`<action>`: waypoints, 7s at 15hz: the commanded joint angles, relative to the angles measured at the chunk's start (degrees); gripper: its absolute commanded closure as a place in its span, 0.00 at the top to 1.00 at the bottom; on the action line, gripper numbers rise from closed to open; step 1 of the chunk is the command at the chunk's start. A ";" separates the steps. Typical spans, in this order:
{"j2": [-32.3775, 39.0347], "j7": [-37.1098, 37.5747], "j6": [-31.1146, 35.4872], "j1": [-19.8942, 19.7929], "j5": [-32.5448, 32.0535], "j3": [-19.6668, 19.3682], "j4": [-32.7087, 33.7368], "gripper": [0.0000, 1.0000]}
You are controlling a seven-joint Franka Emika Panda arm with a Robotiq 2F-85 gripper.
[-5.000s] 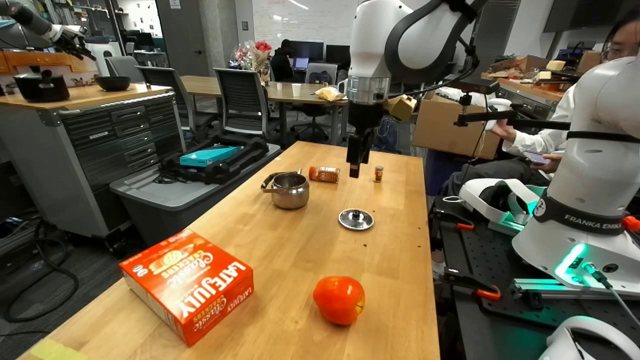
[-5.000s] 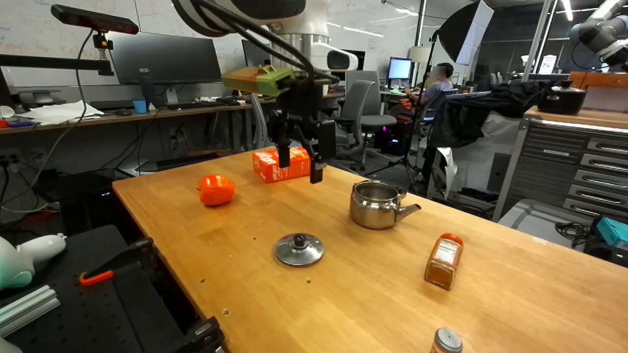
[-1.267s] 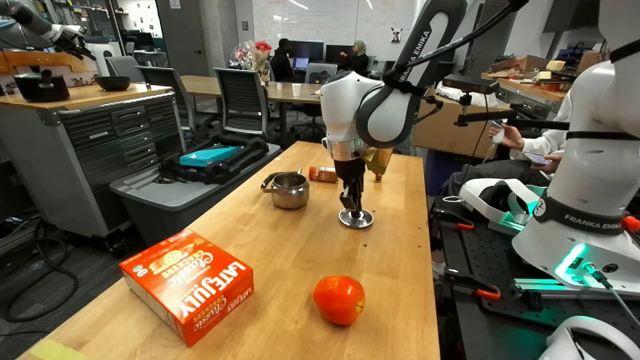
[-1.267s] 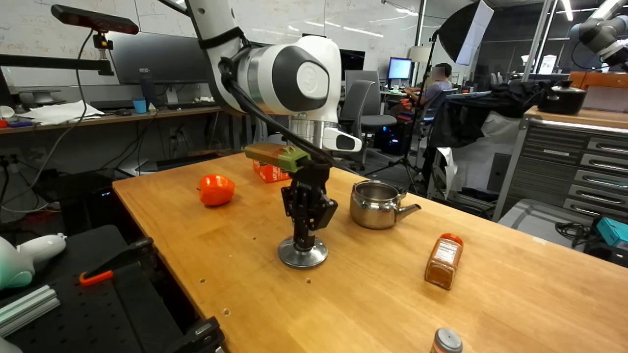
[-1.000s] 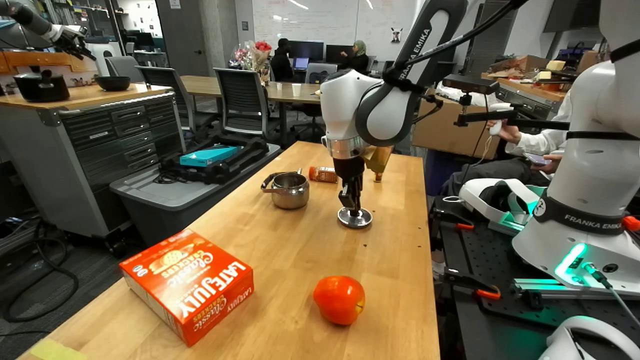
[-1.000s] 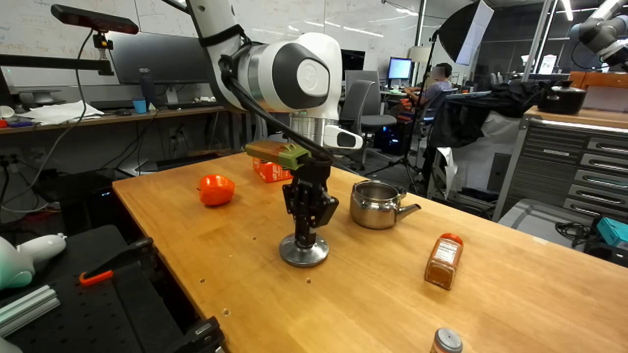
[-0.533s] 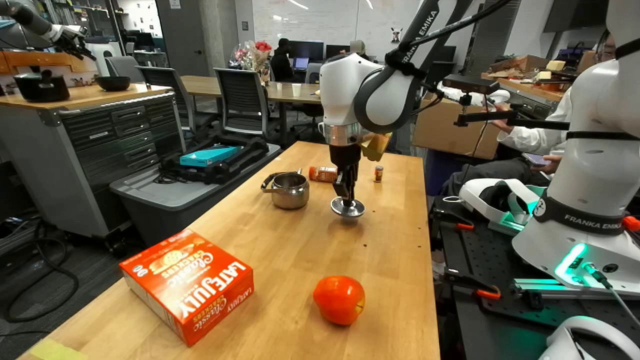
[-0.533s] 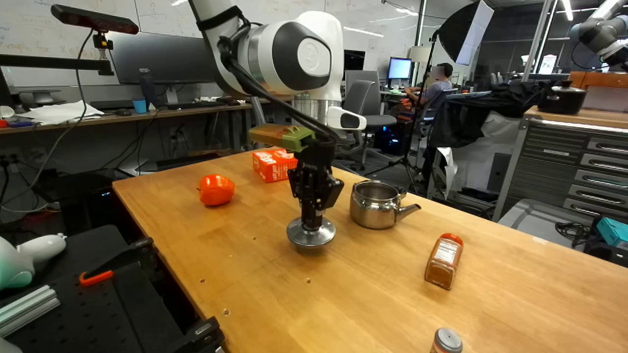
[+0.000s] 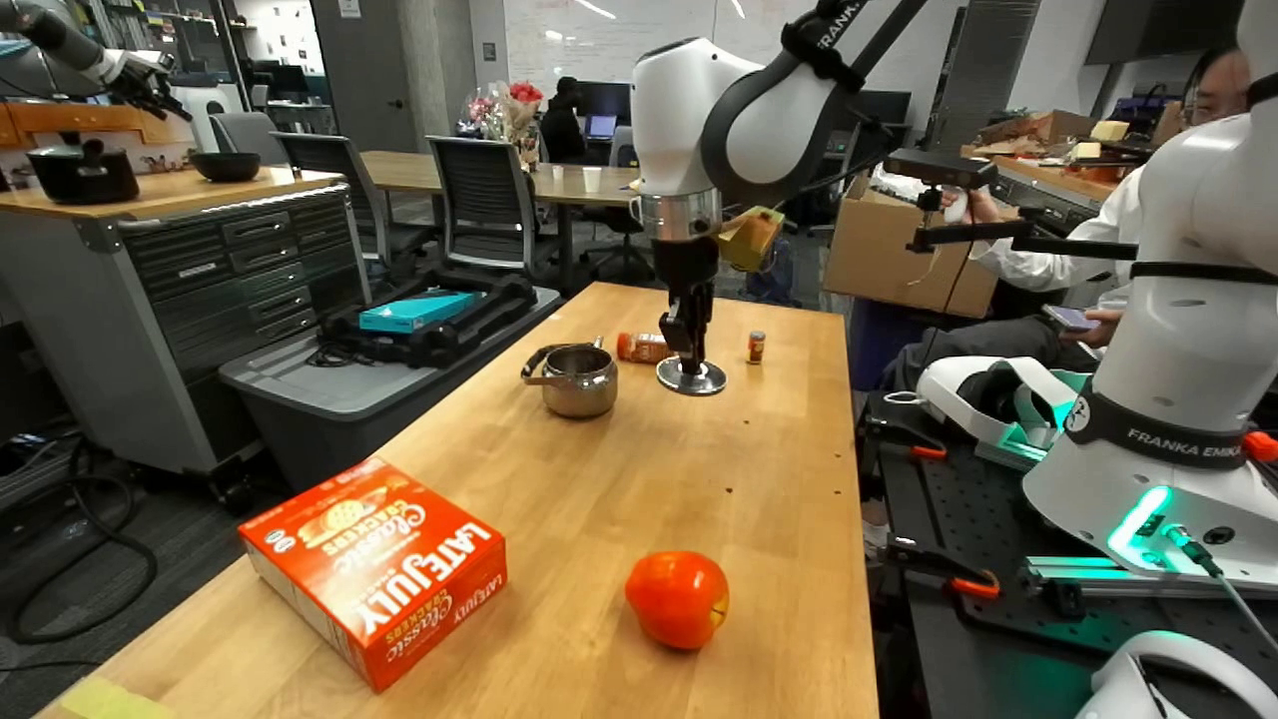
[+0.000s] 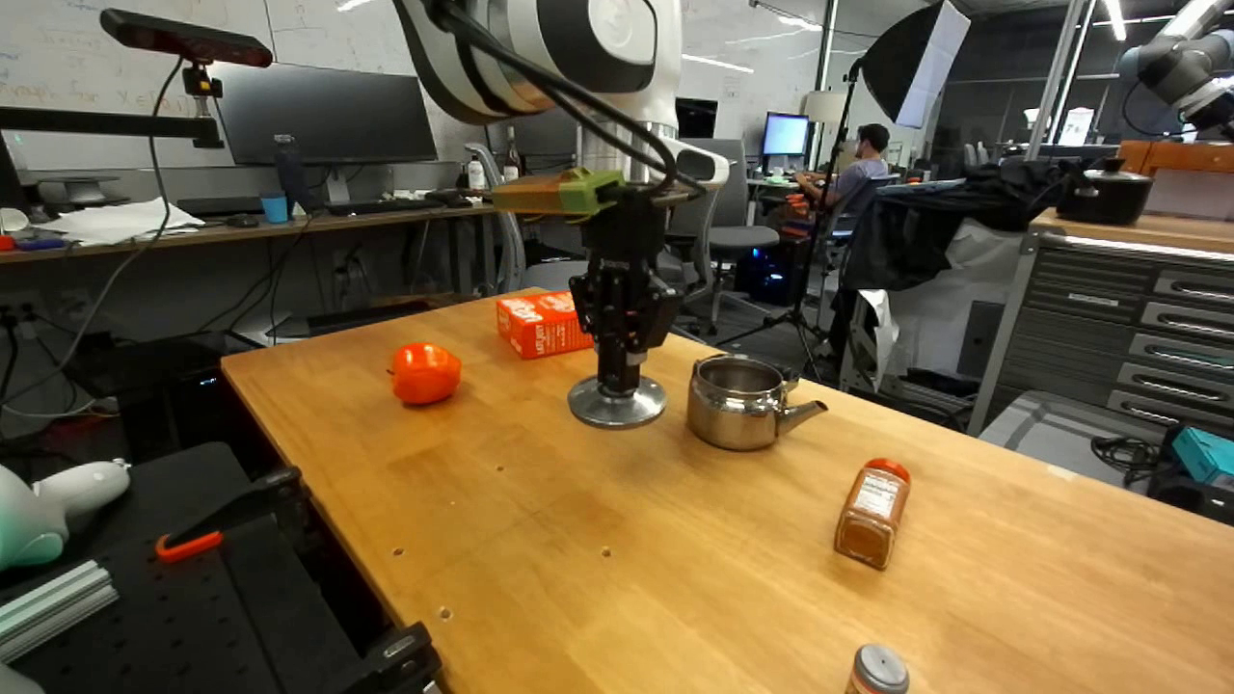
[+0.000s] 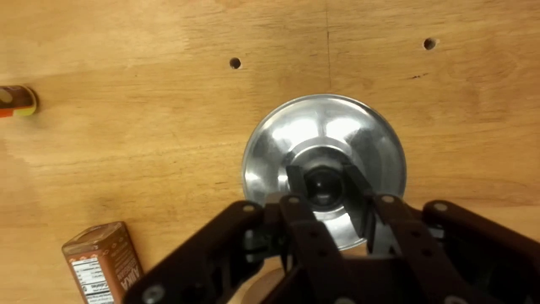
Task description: Take the lid and put it on the teapot
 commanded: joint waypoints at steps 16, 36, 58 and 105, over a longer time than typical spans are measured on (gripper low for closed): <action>-1.92 0.17 -13.96 -0.44 1.01 1.29 15.65 0.07; 10.62 1.59 -17.14 -2.32 0.51 -1.64 32.20 0.07; 22.64 4.25 -13.76 0.42 -0.85 -2.63 38.10 0.07; 28.87 2.13 -15.65 1.00 1.97 -1.47 42.01 0.55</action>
